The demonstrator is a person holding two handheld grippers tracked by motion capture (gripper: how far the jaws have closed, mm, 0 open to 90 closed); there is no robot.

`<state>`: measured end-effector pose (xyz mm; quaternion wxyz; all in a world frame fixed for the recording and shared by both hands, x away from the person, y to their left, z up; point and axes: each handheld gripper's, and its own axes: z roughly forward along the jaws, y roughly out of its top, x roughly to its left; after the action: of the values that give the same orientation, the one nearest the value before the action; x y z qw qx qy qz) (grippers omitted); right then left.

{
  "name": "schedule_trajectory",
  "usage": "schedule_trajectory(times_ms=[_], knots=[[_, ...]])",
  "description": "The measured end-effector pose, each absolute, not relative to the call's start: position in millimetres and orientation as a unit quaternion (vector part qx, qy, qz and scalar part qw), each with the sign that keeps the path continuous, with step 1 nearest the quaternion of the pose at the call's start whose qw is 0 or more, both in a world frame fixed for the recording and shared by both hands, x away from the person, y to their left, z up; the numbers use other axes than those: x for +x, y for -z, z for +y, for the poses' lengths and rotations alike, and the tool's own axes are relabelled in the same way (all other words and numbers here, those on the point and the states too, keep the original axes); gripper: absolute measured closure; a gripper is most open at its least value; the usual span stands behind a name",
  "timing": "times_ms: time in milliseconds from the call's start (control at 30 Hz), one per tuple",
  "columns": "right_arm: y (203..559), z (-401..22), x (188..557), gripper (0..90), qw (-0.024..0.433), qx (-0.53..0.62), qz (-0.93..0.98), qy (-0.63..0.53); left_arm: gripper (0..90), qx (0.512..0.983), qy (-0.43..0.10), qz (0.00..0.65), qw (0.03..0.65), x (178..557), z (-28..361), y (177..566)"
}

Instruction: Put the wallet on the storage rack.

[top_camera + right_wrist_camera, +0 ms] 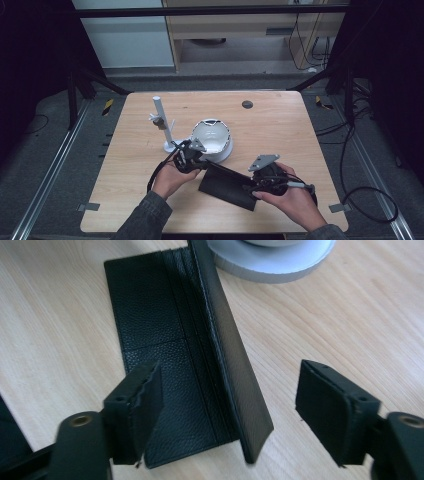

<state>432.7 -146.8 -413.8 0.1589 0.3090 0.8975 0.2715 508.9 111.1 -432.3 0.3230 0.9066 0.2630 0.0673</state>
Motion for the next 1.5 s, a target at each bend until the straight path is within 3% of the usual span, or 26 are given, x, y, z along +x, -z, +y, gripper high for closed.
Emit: schedule_trajectory(times_ms=[300,700,1500], knots=[[419,-124,461,39.8,0.133,0.281,0.919,-0.243,88.9,0.909,-0.065,0.261,0.317,512,110,432],[428,-105,473,49.9,0.118,0.258,0.938,-0.198,88.7,0.908,-0.062,0.263,0.321,511,112,431],[437,-103,478,52.3,0.112,0.262,0.939,-0.191,88.1,0.907,-0.058,0.262,0.324,509,112,433]])
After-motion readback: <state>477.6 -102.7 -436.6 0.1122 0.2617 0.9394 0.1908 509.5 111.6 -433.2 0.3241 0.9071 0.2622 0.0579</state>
